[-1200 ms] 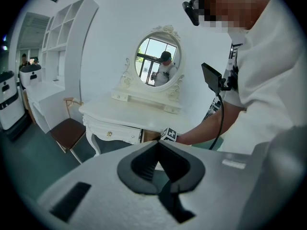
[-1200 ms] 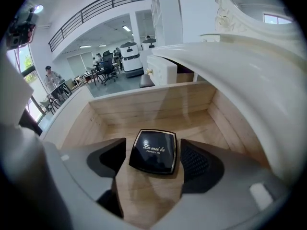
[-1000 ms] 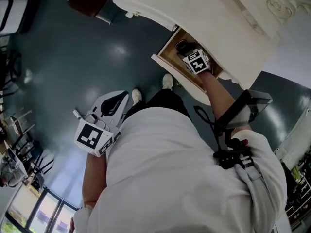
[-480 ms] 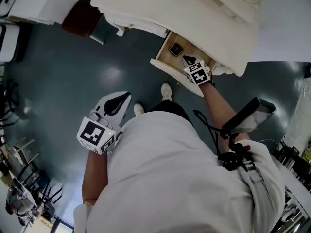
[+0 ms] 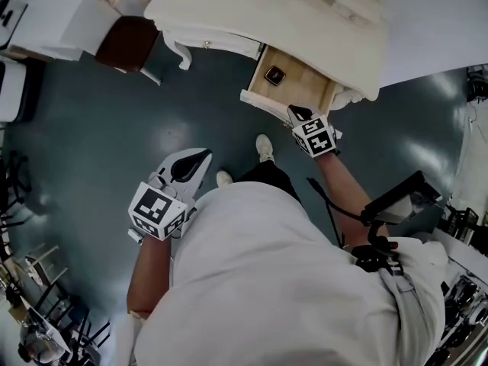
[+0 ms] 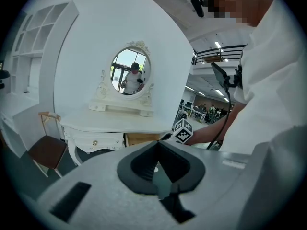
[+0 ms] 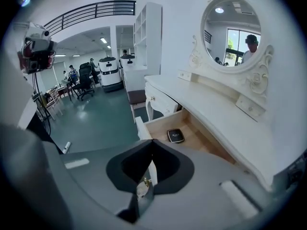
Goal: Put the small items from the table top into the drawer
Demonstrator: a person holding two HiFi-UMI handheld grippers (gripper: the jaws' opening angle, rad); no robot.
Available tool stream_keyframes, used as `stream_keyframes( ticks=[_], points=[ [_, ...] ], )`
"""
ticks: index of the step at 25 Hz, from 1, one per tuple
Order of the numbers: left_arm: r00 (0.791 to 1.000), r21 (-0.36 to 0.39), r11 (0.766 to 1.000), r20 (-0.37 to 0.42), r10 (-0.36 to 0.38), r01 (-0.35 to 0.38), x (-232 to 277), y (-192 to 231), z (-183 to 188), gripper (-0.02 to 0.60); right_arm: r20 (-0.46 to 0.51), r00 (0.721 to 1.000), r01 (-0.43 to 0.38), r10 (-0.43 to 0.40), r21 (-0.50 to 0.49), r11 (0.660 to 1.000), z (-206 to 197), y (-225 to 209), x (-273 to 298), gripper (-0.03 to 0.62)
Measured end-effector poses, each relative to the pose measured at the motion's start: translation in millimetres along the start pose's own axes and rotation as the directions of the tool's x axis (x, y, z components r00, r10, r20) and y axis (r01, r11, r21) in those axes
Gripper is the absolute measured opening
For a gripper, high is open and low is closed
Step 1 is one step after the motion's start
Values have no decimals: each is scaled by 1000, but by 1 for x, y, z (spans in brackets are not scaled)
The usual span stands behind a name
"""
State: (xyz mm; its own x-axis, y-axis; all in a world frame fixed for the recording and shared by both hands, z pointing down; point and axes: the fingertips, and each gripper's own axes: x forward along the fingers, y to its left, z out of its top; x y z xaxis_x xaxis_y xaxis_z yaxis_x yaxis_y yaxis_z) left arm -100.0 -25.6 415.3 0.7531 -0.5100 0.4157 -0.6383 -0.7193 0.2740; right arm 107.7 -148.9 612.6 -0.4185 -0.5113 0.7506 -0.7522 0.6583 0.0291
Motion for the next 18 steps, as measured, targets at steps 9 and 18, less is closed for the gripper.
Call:
stream_keyframes(
  ticks=[9,18],
  points=[
    [996,25,996,3,-85,85,-34,-13,-35,2,81,997,10,-13,34,999,1,81,-63,0],
    [990,52,989,1,-138,138,-53,-33,-56,2,146,989,-33,32,7,999,12,161,-113,0]
  ],
)
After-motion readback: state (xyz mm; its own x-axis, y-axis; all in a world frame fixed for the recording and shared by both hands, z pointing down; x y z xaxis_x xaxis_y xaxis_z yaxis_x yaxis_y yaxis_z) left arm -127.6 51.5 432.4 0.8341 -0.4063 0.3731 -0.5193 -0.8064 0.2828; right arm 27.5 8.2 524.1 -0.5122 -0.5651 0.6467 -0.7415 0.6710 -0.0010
